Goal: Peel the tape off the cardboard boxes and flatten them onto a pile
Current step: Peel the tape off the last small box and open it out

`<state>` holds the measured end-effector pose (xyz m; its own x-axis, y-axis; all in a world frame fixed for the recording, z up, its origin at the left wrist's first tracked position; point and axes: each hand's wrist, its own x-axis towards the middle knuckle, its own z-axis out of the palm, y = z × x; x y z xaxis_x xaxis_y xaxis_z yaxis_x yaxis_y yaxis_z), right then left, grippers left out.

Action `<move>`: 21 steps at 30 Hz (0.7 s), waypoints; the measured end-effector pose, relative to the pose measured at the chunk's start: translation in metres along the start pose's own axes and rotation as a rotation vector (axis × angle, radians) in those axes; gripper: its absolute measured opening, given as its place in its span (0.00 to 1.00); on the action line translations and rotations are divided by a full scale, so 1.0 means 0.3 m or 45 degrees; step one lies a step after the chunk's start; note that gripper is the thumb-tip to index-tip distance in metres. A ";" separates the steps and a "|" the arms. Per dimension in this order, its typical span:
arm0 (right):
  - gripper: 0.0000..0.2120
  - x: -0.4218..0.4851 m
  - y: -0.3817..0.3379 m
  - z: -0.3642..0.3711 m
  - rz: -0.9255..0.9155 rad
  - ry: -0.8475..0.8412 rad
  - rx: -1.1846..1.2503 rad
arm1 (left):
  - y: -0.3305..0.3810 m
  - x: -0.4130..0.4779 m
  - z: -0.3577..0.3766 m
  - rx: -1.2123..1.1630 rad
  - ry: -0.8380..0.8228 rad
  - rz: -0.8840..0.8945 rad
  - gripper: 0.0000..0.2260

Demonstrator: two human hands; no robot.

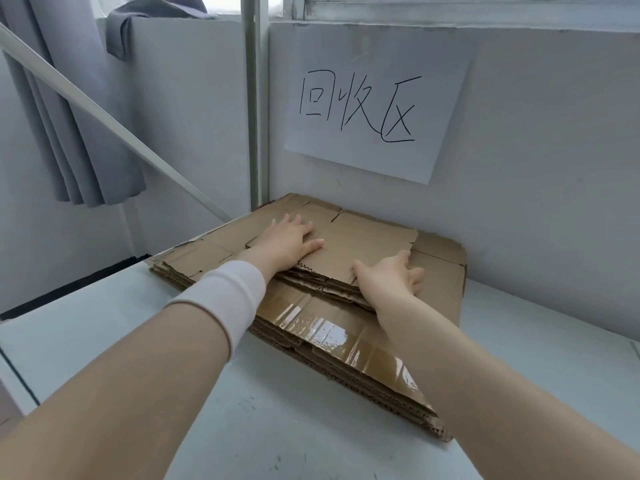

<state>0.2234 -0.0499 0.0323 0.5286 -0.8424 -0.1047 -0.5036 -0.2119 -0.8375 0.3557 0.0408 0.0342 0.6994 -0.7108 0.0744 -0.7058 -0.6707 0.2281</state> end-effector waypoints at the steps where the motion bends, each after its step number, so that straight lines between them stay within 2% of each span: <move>1: 0.39 -0.005 0.008 -0.002 -0.039 -0.050 -0.078 | 0.001 0.000 0.005 -0.005 0.014 0.005 0.25; 4: 0.37 -0.013 0.030 -0.015 -0.178 -0.106 -0.216 | -0.003 0.006 0.008 -0.014 0.036 0.023 0.25; 7: 0.35 -0.024 0.028 -0.018 -0.217 -0.082 -0.344 | 0.005 0.013 0.009 0.045 0.004 0.022 0.25; 9: 0.30 -0.040 0.020 -0.018 -0.279 -0.012 -0.518 | 0.014 0.014 0.004 0.059 0.020 0.021 0.23; 11: 0.26 -0.046 0.022 -0.028 -0.452 0.058 -0.742 | 0.023 0.006 -0.004 0.068 0.024 0.027 0.22; 14: 0.28 -0.045 0.045 -0.048 -0.646 0.048 -0.947 | 0.031 -0.024 0.004 0.071 -0.043 0.053 0.24; 21: 0.29 -0.042 0.001 -0.081 -0.599 -0.122 -1.172 | 0.050 -0.020 -0.019 0.122 -0.091 -0.040 0.23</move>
<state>0.2001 -0.0514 0.0464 0.8389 -0.5419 0.0510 -0.5378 -0.8397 -0.0756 0.3416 0.0363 0.0426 0.7143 -0.6999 -0.0013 -0.6933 -0.7079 0.1349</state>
